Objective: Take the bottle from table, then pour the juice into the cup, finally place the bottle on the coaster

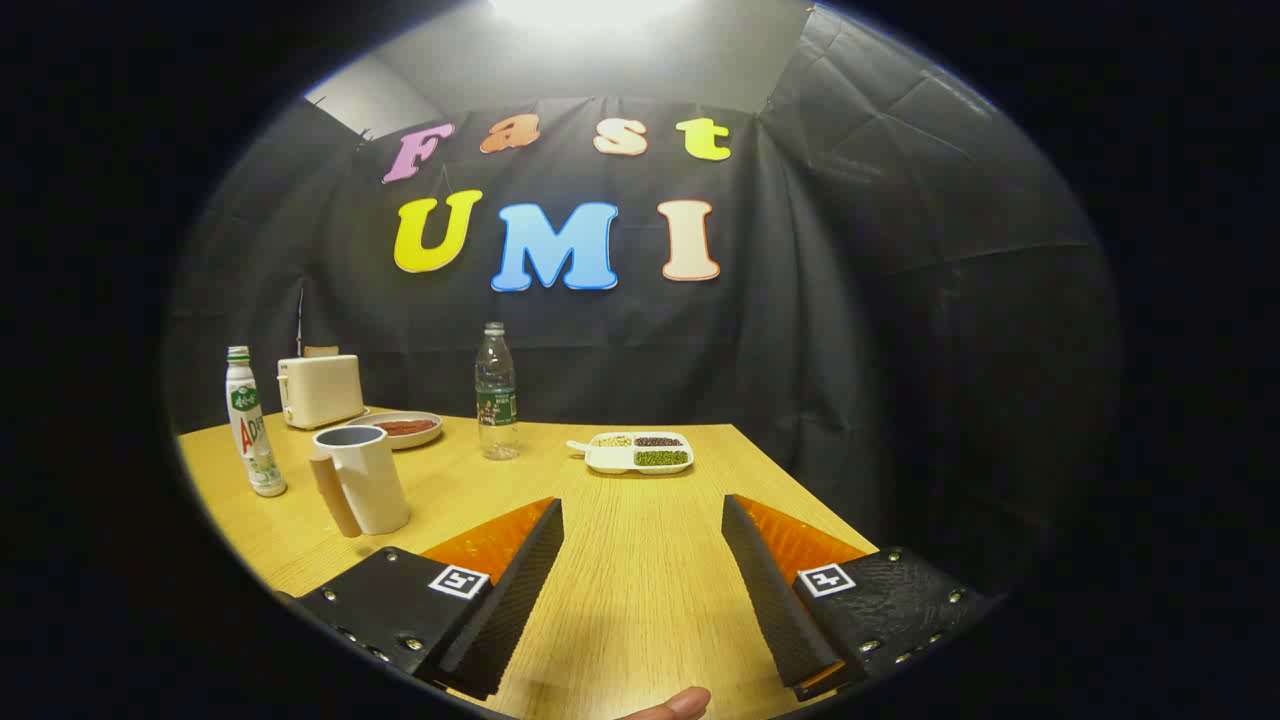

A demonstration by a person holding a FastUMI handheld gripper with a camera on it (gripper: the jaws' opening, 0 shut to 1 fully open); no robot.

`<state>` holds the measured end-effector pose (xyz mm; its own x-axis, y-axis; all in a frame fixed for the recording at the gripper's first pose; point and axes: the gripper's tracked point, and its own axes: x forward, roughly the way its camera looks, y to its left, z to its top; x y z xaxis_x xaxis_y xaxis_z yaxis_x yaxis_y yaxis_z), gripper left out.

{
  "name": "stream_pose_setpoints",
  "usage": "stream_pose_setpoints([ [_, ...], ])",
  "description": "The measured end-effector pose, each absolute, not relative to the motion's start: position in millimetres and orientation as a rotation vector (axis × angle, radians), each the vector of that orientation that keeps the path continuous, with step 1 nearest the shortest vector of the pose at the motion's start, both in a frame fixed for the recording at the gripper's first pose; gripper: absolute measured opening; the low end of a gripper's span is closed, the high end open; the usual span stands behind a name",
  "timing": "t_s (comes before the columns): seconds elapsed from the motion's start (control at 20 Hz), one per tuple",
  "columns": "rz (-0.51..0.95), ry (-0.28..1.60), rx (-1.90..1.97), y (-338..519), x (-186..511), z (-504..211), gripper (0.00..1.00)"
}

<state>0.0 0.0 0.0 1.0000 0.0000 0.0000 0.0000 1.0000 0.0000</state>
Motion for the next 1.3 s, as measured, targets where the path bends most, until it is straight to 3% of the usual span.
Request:
stream_pose_setpoints([
  [0.35, 0.018, -0.079, 0.032, 34, 28, 38, 0.97],
  [0.75, -0.146, -0.103, 0.125, 104, -38, 59, 0.97],
  [1.3, 0.065, -0.132, 0.128, 293, -99, 72, 0.97],
])
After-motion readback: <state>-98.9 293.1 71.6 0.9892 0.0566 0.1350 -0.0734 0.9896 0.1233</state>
